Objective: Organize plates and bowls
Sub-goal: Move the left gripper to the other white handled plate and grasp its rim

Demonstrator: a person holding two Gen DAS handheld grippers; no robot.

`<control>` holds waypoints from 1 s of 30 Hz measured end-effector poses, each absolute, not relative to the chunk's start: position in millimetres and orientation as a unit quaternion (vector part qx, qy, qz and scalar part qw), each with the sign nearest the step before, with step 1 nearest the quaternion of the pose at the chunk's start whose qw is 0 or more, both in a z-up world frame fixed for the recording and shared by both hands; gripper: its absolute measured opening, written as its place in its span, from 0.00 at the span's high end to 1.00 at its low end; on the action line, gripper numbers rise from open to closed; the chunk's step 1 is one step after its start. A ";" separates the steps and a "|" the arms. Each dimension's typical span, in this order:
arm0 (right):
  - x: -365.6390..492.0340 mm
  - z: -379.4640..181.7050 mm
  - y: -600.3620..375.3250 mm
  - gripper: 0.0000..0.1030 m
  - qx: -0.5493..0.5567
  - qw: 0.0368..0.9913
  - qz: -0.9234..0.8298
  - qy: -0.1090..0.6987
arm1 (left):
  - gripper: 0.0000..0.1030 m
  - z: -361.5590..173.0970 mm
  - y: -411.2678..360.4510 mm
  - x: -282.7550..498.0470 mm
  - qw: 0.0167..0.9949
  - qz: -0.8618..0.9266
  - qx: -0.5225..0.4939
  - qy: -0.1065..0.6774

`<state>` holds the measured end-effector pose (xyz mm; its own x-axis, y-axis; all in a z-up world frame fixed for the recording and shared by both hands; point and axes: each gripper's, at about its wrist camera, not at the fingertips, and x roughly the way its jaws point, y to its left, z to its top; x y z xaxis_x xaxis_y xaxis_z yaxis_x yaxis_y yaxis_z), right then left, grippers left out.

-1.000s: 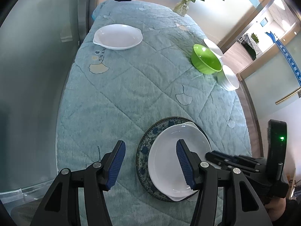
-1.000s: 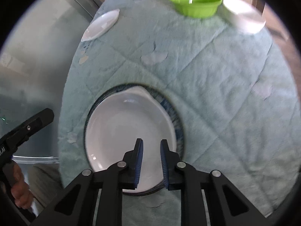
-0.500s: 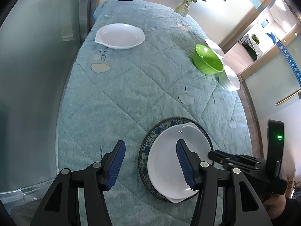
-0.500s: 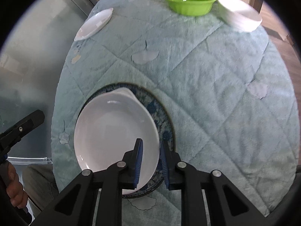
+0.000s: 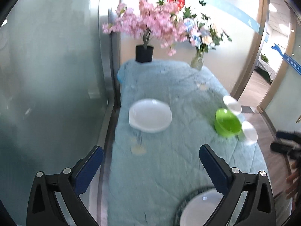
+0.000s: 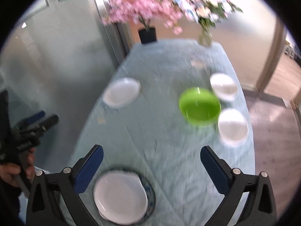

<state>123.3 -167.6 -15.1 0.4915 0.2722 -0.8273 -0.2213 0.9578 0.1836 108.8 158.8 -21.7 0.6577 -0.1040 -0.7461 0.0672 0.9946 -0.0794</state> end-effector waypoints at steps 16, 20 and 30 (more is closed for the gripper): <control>311.3 5.3 -113.0 0.01 0.043 0.861 0.210 0.462 | 0.01 -13.0 200.7 331.0 0.880 -0.087 -0.060 0.463; 348.2 -30.4 -102.4 0.01 0.054 0.850 0.194 0.487 | 0.01 -56.8 204.0 380.2 0.861 -0.083 -0.064 0.497; 392.0 -177.6 -76.1 0.08 0.085 0.778 0.175 0.597 | 0.13 -188.1 209.1 424.1 0.799 -0.095 -0.078 0.589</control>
<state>392.0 -76.1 -177.6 0.2256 0.3734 -0.8998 -0.1716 0.9244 0.3406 424.1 209.1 -188.1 0.2883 -0.2434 -0.9261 0.0593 0.9698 -0.2365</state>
